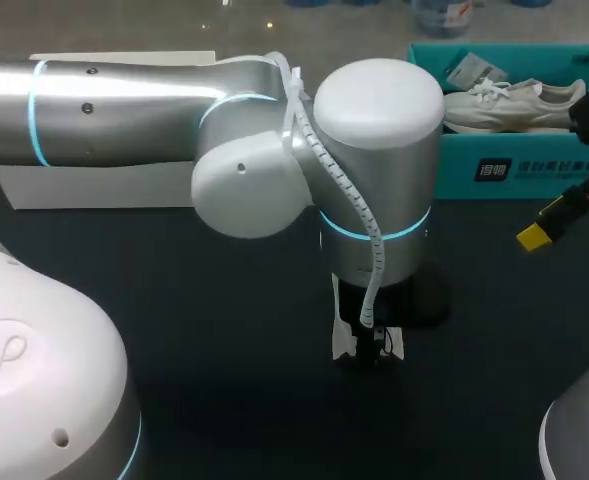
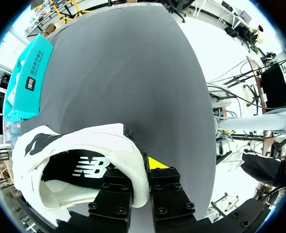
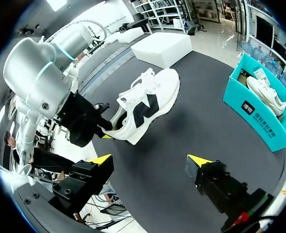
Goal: Take the shoe out of the shoebox, open the shoe tongue, remove and reinsert the insole, then place the shoe into the shoebox
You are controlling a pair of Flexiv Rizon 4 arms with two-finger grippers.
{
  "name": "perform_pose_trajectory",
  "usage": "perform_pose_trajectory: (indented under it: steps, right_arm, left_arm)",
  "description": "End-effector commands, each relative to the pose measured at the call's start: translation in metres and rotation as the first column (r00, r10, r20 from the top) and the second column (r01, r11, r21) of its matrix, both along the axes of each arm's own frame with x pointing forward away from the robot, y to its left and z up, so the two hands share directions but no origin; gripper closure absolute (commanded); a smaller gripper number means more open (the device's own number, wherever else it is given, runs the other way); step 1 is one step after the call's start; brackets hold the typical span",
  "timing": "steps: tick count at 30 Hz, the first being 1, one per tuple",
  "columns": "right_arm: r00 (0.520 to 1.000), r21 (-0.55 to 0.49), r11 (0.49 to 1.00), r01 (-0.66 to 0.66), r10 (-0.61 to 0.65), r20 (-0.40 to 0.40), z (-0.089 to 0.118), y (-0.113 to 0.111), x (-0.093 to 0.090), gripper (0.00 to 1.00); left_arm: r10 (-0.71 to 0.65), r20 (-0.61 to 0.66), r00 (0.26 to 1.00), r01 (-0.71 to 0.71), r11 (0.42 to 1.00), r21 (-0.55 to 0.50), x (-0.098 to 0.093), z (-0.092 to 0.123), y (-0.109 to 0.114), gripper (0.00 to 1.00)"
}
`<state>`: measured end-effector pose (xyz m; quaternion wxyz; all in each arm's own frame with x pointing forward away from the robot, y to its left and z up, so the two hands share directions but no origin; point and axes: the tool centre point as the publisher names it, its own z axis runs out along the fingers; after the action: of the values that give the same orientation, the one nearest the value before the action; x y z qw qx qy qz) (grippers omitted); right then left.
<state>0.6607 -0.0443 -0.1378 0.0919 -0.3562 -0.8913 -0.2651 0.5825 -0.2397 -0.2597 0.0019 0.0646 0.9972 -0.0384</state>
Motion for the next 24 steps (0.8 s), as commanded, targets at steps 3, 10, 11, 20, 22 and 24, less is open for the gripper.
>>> perform_pose_trajectory:
  steps: [3,10,11,20,22,24]
  right_arm:
    - [1.000,-0.003,1.000,-0.001,0.001,-0.004,-0.001,0.001,0.002,0.00]
    - [1.000,-0.003,1.000,-0.001,0.001,-0.004,-0.001,0.001,0.002,0.00]
    - [1.000,-0.003,1.000,-0.001,0.001,-0.004,-0.001,0.001,0.002,0.00]
    - [1.000,-0.003,1.000,-0.001,0.001,-0.004,-0.001,0.001,0.002,0.00]
    - [1.000,-0.003,1.000,-0.001,0.001,-0.004,-0.001,0.001,0.002,0.00]
    - [1.000,-0.003,1.000,-0.001,0.001,-0.004,-0.001,0.001,0.002,0.00]
  left_arm:
    - [-0.007,0.035,0.999,0.007,1.000,-0.013,-0.003,0.040,0.019,1.00]
    - [-0.007,0.035,0.999,0.007,1.000,-0.013,-0.003,0.040,0.019,1.00]
    - [-0.007,0.035,0.999,0.007,1.000,-0.013,-0.003,0.040,0.019,1.00]
    - [-0.007,0.035,0.999,0.007,1.000,-0.013,-0.003,0.040,0.019,1.00]
    - [0.007,0.040,0.999,-0.007,1.000,-0.006,0.004,0.040,0.022,1.00]
    - [-0.003,0.006,1.000,0.003,1.000,-0.002,0.020,0.041,0.031,1.00]
